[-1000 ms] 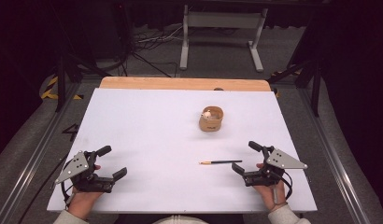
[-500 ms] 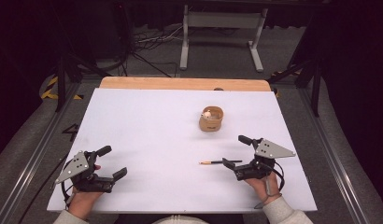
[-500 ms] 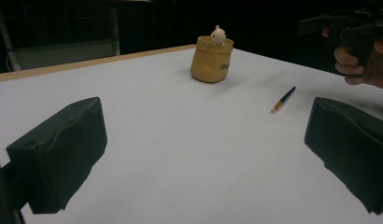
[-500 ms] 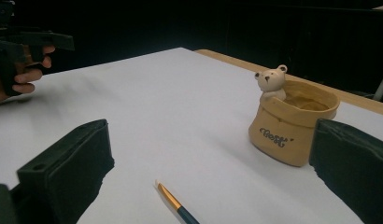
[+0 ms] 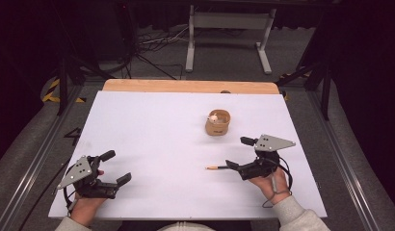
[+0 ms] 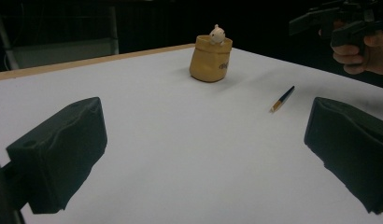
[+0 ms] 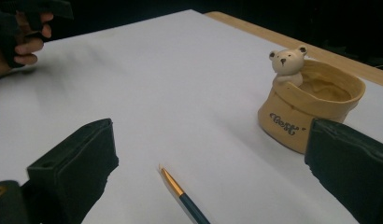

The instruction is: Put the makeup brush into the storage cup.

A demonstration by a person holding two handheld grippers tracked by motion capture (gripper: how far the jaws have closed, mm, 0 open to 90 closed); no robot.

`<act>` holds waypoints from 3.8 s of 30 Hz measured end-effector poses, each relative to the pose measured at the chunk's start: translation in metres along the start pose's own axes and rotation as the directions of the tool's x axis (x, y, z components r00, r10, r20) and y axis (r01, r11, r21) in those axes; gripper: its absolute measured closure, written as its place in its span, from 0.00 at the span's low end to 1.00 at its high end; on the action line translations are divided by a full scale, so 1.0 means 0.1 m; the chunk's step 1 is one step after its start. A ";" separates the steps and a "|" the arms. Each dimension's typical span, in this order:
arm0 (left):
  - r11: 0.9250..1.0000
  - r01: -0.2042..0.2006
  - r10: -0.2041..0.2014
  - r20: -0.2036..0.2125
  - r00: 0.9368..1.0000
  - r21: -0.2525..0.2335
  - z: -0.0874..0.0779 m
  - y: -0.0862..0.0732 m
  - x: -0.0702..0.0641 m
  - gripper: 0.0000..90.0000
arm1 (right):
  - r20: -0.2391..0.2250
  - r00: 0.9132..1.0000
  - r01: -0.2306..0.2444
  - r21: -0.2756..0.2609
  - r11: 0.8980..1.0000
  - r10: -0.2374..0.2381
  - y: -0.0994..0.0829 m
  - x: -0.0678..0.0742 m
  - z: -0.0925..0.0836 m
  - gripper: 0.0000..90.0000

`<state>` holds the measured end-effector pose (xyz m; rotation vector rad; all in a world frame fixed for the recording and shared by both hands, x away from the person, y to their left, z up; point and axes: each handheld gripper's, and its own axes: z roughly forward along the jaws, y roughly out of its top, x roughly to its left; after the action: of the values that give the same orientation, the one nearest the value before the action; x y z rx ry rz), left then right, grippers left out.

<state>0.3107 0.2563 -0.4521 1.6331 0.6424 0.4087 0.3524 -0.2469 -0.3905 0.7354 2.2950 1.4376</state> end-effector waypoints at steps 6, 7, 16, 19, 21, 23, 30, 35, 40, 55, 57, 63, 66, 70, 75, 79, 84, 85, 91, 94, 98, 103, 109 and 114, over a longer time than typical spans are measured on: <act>1.000 0.011 -0.011 -0.003 1.000 0.006 0.01 0.00 0.00 0.00 | -0.011 1.000 0.030 0.094 0.995 -0.029 0.12 -0.01 0.05 0.04; 1.000 0.012 -0.012 -0.001 1.000 0.006 0.00 0.00 0.00 0.00 | -0.013 0.999 0.036 0.109 0.993 -0.035 0.15 -0.02 0.05 0.04; 1.000 0.000 0.000 -0.006 1.000 0.014 0.01 0.00 0.00 0.00 | -0.024 0.997 0.074 0.222 0.972 -0.070 0.26 -0.04 0.13 0.04; 1.000 -0.005 0.005 -0.008 1.000 0.016 0.01 0.00 0.00 0.00 | -0.033 0.997 0.082 0.272 0.959 -0.076 0.31 -0.06 0.15 0.04; 1.000 -0.004 0.004 -0.009 1.000 0.015 0.01 0.00 0.00 0.00 | -0.044 0.996 0.089 0.298 0.950 -0.079 0.35 -0.08 0.16 0.05; 1.000 -0.004 0.004 -0.009 1.000 0.015 0.01 0.00 0.00 0.00 | -0.047 0.996 0.090 0.314 0.945 -0.079 0.37 -0.09 0.16 0.05; 1.000 -0.001 0.001 -0.007 1.000 0.018 0.01 0.00 0.00 0.00 | -0.074 0.991 0.133 0.418 0.899 -0.112 0.48 -0.12 0.23 0.06; 1.000 0.004 -0.004 -0.009 1.000 0.019 0.01 -0.01 0.00 0.00 | -0.100 0.989 0.143 0.472 0.870 -0.108 0.50 -0.12 0.30 0.07; 1.000 0.004 -0.004 -0.010 1.000 0.019 0.01 0.00 0.00 0.00 | -0.124 0.984 0.173 0.528 0.831 -0.126 0.52 -0.11 0.39 0.07; 1.000 0.009 -0.009 -0.011 1.000 0.019 0.01 -0.01 0.01 0.00 | -0.175 0.974 0.223 0.625 0.748 -0.144 0.51 -0.08 0.63 0.11; 1.000 0.014 -0.014 -0.008 1.000 0.021 0.01 -0.01 0.00 0.00 | -0.182 0.972 0.232 0.635 0.737 -0.149 0.49 -0.06 0.67 0.12; 1.000 0.008 -0.008 -0.010 1.000 0.021 0.01 -0.01 0.01 0.00 | -0.197 0.969 0.243 0.649 0.721 -0.149 0.43 -0.04 0.74 0.13; 1.000 0.003 -0.003 -0.013 1.000 0.019 0.00 0.00 0.01 0.00 | -0.202 0.968 0.244 0.651 0.718 -0.146 0.39 -0.03 0.78 0.14; 1.000 0.013 -0.012 -0.012 1.000 0.020 0.00 -0.01 0.01 0.00 | -0.210 0.969 0.239 0.661 0.711 -0.130 0.30 -0.03 0.83 0.14; 1.000 0.012 -0.012 -0.012 1.000 0.020 0.01 -0.01 0.01 0.00 | -0.209 0.970 0.234 0.675 0.700 -0.123 0.25 -0.02 0.87 0.15; 1.000 0.018 -0.017 -0.013 1.000 0.018 0.01 -0.01 0.01 0.00 | -0.215 0.969 0.236 0.686 0.688 -0.118 0.22 -0.01 0.90 0.17; 1.000 0.017 -0.017 -0.010 1.000 0.019 0.01 -0.01 0.01 0.00 | -0.230 0.966 0.247 0.698 0.673 -0.117 0.19 0.00 0.95 0.21; 1.000 0.014 -0.014 -0.010 1.000 0.020 0.00 -0.01 0.01 0.00 | -0.231 0.965 0.252 0.699 0.669 -0.122 0.19 0.00 0.96 0.22; 1.000 0.017 -0.017 -0.011 1.000 0.020 0.01 -0.01 0.01 0.00 | -0.244 0.962 0.262 0.708 0.656 -0.122 0.18 0.02 0.99 0.31; 1.000 0.016 -0.016 -0.010 1.000 0.021 0.01 -0.01 0.01 0.00 | -0.253 0.958 0.278 0.711 0.646 -0.133 0.18 0.02 1.01 0.39; 1.000 0.012 -0.012 -0.010 1.000 0.020 0.00 -0.01 0.01 0.00 | -0.259 0.955 0.292 0.717 0.633 -0.148 0.18 0.02 1.02 0.49; 1.000 0.012 -0.012 -0.011 1.000 0.020 0.00 -0.01 0.01 0.00 | -0.268 0.948 0.314 0.715 0.624 -0.169 0.18 0.03 1.03 0.59; 1.000 0.012 -0.012 -0.010 1.000 0.021 0.00 -0.01 0.01 0.00 | -0.299 0.940 0.335 0.723 0.604 -0.164 0.17 0.02 1.07 0.69; 1.000 0.005 -0.005 -0.015 1.000 0.028 0.01 -0.01 0.01 0.00 | -0.318 0.934 0.352 0.725 0.592 -0.166 0.18 0.03 1.08 0.76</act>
<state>0.3117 0.2565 -0.4534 1.6560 0.6653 0.4101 0.4115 -0.1603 -0.4211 0.3939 3.0521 0.3296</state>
